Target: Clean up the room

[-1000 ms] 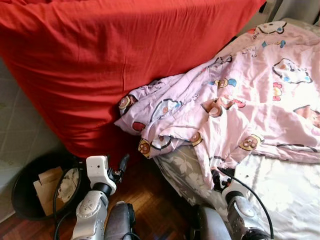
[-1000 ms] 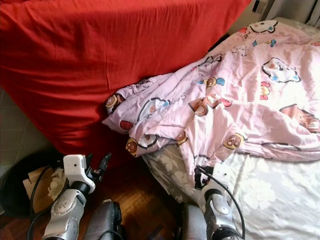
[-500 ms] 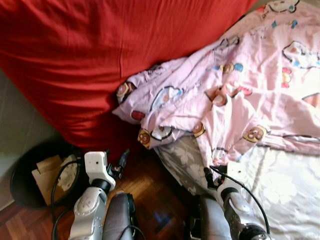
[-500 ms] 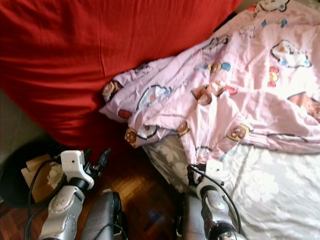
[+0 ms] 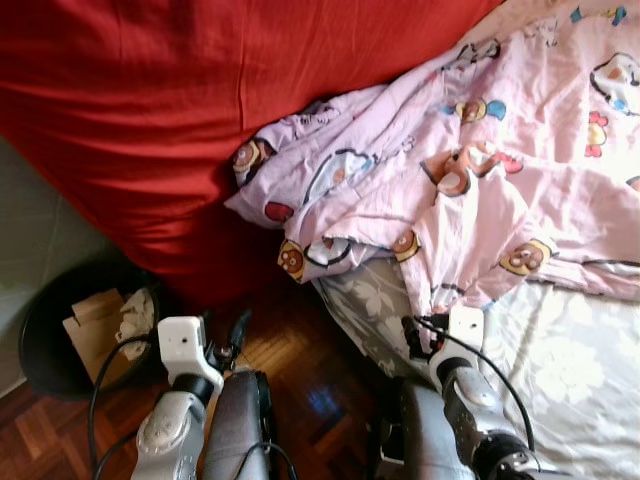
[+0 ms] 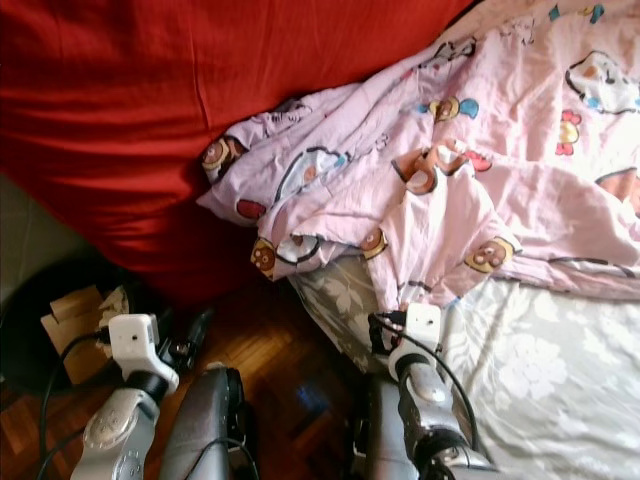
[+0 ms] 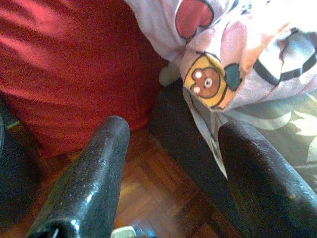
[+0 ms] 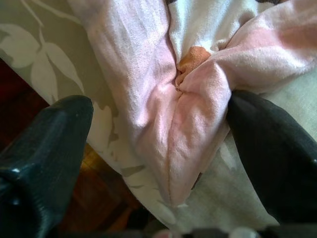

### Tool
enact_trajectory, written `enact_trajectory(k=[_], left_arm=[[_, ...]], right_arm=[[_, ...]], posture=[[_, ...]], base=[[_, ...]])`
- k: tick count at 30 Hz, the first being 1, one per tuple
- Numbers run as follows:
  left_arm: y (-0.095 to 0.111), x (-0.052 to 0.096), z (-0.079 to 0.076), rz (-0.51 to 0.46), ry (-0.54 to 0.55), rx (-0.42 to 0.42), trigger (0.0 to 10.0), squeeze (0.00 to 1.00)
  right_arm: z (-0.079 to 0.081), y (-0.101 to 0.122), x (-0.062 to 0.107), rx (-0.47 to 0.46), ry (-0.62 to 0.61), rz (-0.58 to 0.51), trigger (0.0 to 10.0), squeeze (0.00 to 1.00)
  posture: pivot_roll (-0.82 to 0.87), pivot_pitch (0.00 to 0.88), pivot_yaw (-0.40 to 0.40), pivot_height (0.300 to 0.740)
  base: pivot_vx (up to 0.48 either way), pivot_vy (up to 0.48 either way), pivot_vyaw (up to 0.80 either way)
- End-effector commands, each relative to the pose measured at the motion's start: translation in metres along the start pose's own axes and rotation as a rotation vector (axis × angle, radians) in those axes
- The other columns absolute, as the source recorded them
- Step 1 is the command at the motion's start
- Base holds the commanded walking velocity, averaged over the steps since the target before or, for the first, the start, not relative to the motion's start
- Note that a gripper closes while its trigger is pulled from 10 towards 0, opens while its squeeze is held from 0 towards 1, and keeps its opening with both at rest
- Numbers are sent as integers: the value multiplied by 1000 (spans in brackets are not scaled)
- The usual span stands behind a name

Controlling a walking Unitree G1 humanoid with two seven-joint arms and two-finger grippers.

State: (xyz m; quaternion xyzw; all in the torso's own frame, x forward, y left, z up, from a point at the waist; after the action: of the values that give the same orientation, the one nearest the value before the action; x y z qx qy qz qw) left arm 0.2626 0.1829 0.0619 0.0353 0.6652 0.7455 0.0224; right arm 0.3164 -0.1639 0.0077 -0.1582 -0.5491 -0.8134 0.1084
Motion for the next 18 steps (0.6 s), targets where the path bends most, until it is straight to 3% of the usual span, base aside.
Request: enact_trajectory(k=[1,3,11,18], left_arm=[[-6,6,0,30,11,17,10000,0],[-6,8,-1,35,11,19,10000,0],[-9,16,-2,55,19,27,10000,0],[-8,22,-4,61,16,34,10000,0]], right_arm=[[-8,-15,5,52,-43,75,4039,0],[-10,-17,6,59,-48,85,0,0],[-12,-29,9,134,-65,142,0,0],[-3,-30,8,126,-49,152,0,0]], posture=[[121,405,-14,623],[122,405,-17,623],[129,409,-25,623],[137,413,-25,623]], base=[[0,0,0],[0,0,0],[0,0,0],[0,0,0]])
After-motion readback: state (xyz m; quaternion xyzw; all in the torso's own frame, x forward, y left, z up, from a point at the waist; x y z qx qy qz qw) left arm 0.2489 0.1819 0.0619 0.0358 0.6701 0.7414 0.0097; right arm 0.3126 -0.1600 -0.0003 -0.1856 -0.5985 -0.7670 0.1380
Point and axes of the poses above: a point about 5 cm out from each wrist's last joint towards the gripper, its own x axis pointing back from the gripper into the wrist, its own y axis along the axis of the wrist's last joint, z = x × y, the point moved 1 cm from there along -x, pointing out of the wrist towards the gripper, and after that the axes turned 15 degrees about -x, right-handed, at the moved point
